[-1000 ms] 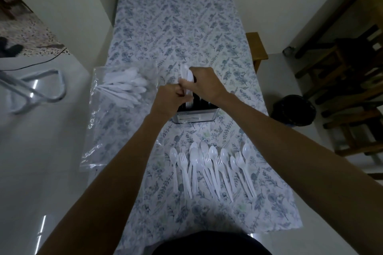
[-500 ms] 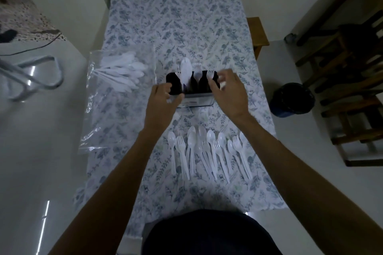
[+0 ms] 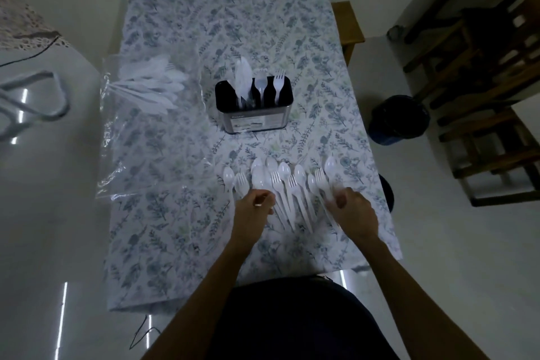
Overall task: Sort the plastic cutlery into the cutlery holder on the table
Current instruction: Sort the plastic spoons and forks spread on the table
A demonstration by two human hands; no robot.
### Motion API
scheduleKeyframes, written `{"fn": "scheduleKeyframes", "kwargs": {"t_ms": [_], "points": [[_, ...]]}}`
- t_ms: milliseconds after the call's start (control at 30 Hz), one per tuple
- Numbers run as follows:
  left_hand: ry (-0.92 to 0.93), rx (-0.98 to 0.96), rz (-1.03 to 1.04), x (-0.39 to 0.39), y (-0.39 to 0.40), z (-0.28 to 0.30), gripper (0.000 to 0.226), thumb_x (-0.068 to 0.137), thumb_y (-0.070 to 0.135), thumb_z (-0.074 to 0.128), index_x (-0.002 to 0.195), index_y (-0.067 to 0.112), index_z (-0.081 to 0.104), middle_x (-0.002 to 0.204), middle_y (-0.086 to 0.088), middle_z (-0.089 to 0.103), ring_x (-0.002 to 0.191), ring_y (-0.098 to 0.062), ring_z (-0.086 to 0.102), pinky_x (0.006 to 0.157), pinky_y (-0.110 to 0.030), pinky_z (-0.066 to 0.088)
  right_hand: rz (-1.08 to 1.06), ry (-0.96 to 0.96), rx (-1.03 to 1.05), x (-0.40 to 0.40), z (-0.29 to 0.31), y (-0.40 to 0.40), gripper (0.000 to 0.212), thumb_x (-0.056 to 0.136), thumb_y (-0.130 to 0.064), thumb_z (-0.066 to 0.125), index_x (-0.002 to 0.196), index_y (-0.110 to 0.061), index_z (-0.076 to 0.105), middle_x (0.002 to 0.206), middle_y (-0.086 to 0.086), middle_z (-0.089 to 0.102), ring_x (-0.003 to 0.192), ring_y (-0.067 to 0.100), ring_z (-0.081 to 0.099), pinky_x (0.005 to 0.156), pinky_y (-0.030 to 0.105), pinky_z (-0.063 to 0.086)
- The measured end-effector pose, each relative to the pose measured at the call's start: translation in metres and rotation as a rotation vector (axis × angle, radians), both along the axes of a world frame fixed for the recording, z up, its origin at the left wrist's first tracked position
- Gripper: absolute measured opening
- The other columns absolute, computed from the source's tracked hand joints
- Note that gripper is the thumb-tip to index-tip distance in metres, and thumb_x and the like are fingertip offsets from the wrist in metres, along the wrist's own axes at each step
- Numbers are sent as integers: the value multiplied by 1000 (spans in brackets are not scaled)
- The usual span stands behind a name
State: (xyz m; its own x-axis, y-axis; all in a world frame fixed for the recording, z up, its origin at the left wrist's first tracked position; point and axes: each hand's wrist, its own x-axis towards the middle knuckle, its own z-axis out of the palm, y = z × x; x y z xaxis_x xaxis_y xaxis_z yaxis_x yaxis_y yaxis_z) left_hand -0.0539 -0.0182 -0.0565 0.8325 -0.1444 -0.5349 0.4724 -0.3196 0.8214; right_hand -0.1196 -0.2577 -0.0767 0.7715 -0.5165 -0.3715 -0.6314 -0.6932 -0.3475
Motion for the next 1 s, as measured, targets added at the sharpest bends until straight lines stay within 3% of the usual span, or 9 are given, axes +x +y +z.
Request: {"fn": "scheduleKeyframes", "kwargs": {"t_ms": [233,433,533,633,700,767,867,1000], "points": [[6,-18,-43,-4,-4,2,6,102,26,62,102,25,68,96,1,74,83,-17,72,69,-23,55,43,-20,67,2,-1,3,23,86,-39,73,87,-21,59,82,-5,58,81,19,59,70,31,44],[34,-34,-22,-4,3,-2,8,102,26,62,103,21,69,96,-2,74,80,-17,72,68,-25,51,11,-13,88,-3,-1,0,24,84,-43,73,85,-23,61,84,-3,66,81,20,62,75,35,52],[55,-44,-5,-4,3,-2,12,102,27,63,106,18,69,97,-2,75,83,-19,72,68,-27,53,-3,-114,92,-4,10,3,20,85,-38,75,88,-21,67,85,-6,71,79,13,67,75,33,56],[152,-160,22,-1,-3,4,18,100,26,65,112,13,70,101,-6,78,90,-22,75,75,-34,59,112,-174,313,-4,34,24,12,87,-32,76,89,-21,70,82,-12,73,71,-2,68,69,14,54],[252,-297,40,-1,-10,8,18,102,28,63,112,14,69,104,-6,79,97,-23,76,84,-37,61,213,-137,576,-4,50,45,12,85,-30,79,89,-21,73,81,-10,74,71,-1,69,68,14,54],[310,-382,94,-2,-14,7,21,105,28,57,112,12,70,107,-9,79,99,-27,76,87,-42,60,274,-140,689,-3,56,63,14,82,-33,81,89,-23,75,83,-10,75,75,2,70,71,17,55],[311,-352,228,-3,-11,0,24,107,22,51,108,7,71,99,-13,79,90,-28,76,82,-41,60,186,-185,553,3,44,70,25,87,-43,73,93,-19,71,85,-6,73,77,8,69,74,25,57],[478,-422,505,-1,0,-5,16,104,15,55,102,3,65,67,-4,67,54,-13,58,52,-27,52,344,26,51,10,13,60,30,99,-37,54,111,-9,55,100,10,64,90,27,65,77,40,56]]}}
